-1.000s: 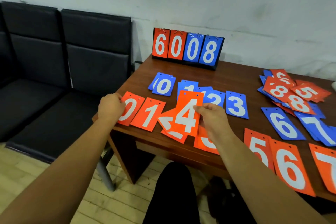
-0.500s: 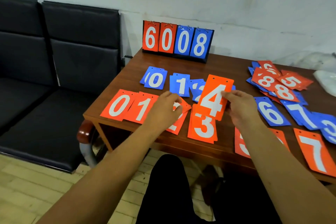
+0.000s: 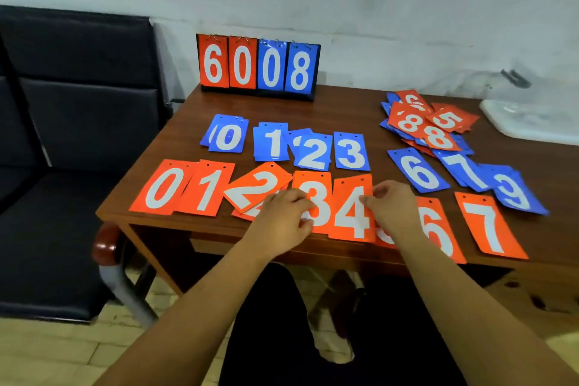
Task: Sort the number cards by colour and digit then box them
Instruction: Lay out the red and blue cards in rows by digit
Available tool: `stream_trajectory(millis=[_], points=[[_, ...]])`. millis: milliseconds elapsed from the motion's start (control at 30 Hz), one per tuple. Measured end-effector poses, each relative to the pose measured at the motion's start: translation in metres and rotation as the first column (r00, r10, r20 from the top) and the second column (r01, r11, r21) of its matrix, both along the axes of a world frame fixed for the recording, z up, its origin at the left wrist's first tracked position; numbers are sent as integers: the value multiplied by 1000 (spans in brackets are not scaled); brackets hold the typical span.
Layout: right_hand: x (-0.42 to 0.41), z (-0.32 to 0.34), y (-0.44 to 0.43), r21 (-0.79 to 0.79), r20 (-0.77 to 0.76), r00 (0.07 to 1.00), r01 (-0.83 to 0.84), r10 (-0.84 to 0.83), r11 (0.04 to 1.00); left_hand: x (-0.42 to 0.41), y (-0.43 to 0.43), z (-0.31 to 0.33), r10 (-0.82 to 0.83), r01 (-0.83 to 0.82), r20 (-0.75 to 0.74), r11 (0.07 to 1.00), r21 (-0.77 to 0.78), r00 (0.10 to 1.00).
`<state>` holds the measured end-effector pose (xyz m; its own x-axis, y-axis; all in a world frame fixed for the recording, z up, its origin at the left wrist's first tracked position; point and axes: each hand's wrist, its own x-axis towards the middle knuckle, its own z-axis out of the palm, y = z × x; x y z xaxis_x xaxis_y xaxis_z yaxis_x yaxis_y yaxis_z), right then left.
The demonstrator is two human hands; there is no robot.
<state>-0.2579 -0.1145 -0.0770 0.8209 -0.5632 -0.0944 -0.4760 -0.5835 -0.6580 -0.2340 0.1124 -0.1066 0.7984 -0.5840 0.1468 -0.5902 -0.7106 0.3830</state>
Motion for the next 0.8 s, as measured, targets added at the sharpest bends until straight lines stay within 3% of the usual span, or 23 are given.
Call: stream_trajectory(millis=[233,467,667,800], points=[[-10,-18,3,-336,-89,996,-15,-16,942,-5,-5,1,29,-29,-3,999,15,1000],[-1,-2,-14,-270,105,994,-2,31,963,5,-23,16,72,-72,-3,997,-40,997],[27,20,-71,-337,88,993,-45,79,940,47,-75,47,24,-20,18,985,-171,1000],[49,29,-112,-403,46,994,-68,95,913,89,-128,58,36,-45,-69,990,-137,997]])
